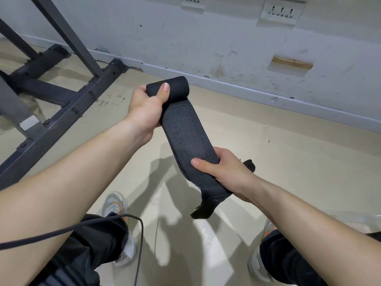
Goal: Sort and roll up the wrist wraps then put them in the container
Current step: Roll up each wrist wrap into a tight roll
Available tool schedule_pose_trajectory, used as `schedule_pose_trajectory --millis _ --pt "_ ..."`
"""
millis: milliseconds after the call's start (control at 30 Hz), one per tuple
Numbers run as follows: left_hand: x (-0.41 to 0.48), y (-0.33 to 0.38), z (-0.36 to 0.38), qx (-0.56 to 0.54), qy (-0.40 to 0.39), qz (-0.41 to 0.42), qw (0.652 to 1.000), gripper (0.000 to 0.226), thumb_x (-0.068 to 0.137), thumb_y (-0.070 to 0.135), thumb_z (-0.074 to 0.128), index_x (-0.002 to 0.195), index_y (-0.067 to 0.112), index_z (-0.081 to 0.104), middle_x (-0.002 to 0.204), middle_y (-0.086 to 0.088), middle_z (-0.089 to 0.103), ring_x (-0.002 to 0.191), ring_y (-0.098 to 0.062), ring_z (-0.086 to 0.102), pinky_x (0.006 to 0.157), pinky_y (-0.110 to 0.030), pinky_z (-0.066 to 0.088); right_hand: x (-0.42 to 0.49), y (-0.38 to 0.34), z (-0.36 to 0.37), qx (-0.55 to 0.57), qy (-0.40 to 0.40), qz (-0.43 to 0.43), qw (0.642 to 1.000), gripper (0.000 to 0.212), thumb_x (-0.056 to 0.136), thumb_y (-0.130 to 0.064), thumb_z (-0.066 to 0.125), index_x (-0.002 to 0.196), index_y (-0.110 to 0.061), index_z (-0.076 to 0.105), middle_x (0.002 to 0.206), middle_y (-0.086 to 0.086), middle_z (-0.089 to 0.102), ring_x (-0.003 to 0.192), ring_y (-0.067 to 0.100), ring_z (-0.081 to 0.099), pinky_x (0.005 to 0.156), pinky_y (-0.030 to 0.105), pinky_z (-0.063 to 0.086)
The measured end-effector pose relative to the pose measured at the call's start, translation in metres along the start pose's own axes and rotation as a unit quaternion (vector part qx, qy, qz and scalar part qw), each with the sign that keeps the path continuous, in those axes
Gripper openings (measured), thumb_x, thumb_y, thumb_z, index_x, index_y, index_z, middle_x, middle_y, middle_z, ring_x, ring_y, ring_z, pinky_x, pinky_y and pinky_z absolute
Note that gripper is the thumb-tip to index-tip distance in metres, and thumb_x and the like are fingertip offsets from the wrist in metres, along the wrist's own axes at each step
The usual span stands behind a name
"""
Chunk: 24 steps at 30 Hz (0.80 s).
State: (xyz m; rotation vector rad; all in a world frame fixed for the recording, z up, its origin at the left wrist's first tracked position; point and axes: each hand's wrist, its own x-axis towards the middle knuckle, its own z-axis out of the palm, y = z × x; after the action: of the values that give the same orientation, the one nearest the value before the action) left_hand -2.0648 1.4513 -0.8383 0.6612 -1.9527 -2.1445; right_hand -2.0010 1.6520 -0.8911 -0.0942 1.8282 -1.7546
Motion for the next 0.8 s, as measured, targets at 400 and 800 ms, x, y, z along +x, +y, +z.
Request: schedule_pose_trajectory --millis 400,800 --pt "0.0 0.002 -0.002 0.035 0.006 0.071 0.997 0.028 0.1 0.027 0.065 0.122 0.021 0.048 0.114 -0.001 0.063 0.11 -0.024 0.068 0.086 -0.05 0.061 -0.006 0.007 -0.011 -0.147 -0.046 0.113 0.982 0.026 0.096 -0.05 0.065 0.095 -0.024 0.07 0.078 -0.007 0.073 0.069 0.014 0.067 0.062 0.029 0.048" --pt "-0.036 -0.006 0.012 0.012 -0.135 0.038 0.99 0.031 0.099 0.019 0.065 0.127 0.02 0.05 0.101 0.0 0.067 0.079 -0.009 0.069 0.061 -0.031 0.059 -0.002 -0.01 -0.03 -0.172 -0.109 0.075 0.976 0.066 0.076 -0.008 0.089 0.129 -0.019 0.051 0.085 -0.018 0.071 0.056 -0.01 0.06 0.047 0.008 0.04"
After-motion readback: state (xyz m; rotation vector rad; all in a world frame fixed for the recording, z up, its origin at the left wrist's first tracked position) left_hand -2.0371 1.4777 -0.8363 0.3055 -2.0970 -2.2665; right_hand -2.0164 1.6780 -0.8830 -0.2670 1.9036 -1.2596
